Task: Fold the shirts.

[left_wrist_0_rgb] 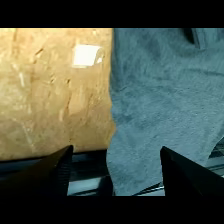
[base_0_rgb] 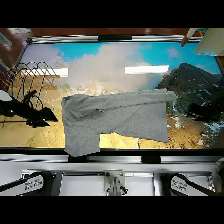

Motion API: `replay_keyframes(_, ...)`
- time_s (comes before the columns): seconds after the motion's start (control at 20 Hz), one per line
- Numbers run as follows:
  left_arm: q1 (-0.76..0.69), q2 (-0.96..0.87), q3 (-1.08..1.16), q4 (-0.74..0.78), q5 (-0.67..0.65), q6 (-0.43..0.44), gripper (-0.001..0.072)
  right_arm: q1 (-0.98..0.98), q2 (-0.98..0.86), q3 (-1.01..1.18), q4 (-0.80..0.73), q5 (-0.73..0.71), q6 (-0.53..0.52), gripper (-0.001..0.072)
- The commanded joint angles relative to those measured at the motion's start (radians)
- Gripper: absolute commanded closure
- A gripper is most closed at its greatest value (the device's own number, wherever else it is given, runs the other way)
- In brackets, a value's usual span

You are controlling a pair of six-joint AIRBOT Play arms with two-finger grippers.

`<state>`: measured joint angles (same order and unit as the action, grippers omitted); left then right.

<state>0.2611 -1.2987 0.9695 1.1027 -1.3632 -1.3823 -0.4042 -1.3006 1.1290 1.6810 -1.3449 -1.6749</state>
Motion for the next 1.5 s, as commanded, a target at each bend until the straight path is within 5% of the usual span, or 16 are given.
replay_keyframes(0.0, 0.024, -0.016, -0.114, -0.111, 0.134, 0.094, 0.0117, -0.010, 0.009, -0.063, 0.091, -0.016, -0.021, 0.0211)
replay_keyframes(0.5, -0.071, -0.173, -0.114, -0.181, 0.212, 0.159, 0.0164, -0.012, 0.009, -0.066, 0.085, -0.026, -0.023, 0.0209)
replay_keyframes(0.55, -0.077, -0.181, -0.113, -0.192, 0.212, 0.159, 0.0214, -0.012, 0.009, -0.076, 0.087, -0.028, -0.032, 0.0150)
replay_keyframes(0.6, -0.081, -0.184, -0.114, -0.209, 0.211, 0.160, 0.0376, -0.012, 0.009, -0.097, 0.091, -0.030, -0.040, 0.0084)
replay_keyframes(0.65, -0.081, -0.184, -0.113, -0.222, 0.206, 0.167, 0.0527, -0.012, 0.009, -0.132, 0.097, -0.039, -0.051, 0.0084)
replay_keyframes(0.75, -0.080, -0.183, -0.101, -0.222, 0.179, 0.177, 0.0676, -0.013, 0.009, -0.226, 0.113, -0.045, -0.068, 0.0084)
replay_keyframes(1.3, -0.081, -0.150, -0.077, -0.276, 0.106, 0.197, 0.0677, -0.010, 0.003, -0.444, 0.322, 0.127, -0.095, 0.0093)
replay_keyframes(1.45, -0.081, -0.132, -0.077, -0.293, 0.106, 0.204, 0.0677, 0.044, -0.043, -0.445, 0.340, 0.135, -0.090, 0.0169)
